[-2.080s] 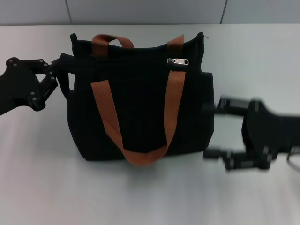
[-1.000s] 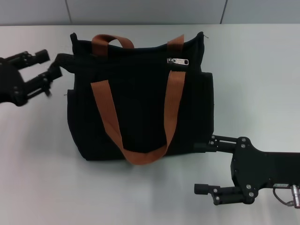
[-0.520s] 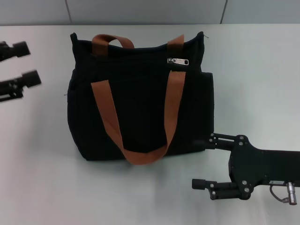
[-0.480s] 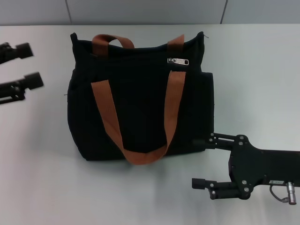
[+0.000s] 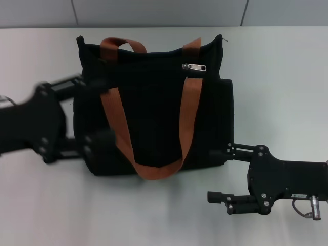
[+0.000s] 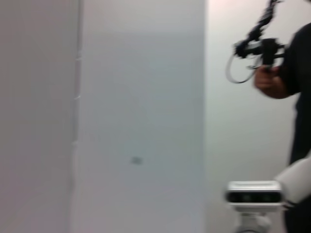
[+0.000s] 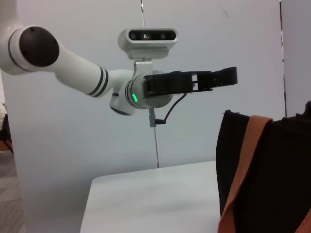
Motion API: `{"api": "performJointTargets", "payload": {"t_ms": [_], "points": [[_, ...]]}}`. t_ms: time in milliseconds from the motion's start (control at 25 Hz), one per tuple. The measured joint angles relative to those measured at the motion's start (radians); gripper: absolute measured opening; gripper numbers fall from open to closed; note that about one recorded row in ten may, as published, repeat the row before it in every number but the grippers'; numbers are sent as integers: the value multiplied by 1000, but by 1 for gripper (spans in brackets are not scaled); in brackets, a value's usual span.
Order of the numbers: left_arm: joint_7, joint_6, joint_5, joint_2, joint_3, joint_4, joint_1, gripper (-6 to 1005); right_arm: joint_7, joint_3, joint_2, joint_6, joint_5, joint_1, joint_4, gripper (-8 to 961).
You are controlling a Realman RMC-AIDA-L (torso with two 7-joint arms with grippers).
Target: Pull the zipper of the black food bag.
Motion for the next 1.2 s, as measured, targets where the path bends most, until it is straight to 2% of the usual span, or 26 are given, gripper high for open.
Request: {"api": "performJointTargets", "payload": {"t_ms": [160, 280, 560, 800, 1200], "points": [[45, -3, -4, -23, 103, -12, 10, 818, 1, 0, 0, 0, 0, 1, 2, 782], [92, -12, 65, -34, 125, -65, 16, 817, 1, -1, 0, -4, -1, 1, 21, 782], [171, -125, 170, -27, 118, -179, 50, 816, -8, -9, -1, 3, -7, 1, 55, 782], [176, -187, 218, -25, 118, -193, 62, 815, -31, -19, -1, 37, -8, 13, 106, 782], [178, -187, 219, -27, 119, -195, 63, 813, -41, -25, 2, 53, -11, 26, 126, 783]]}}
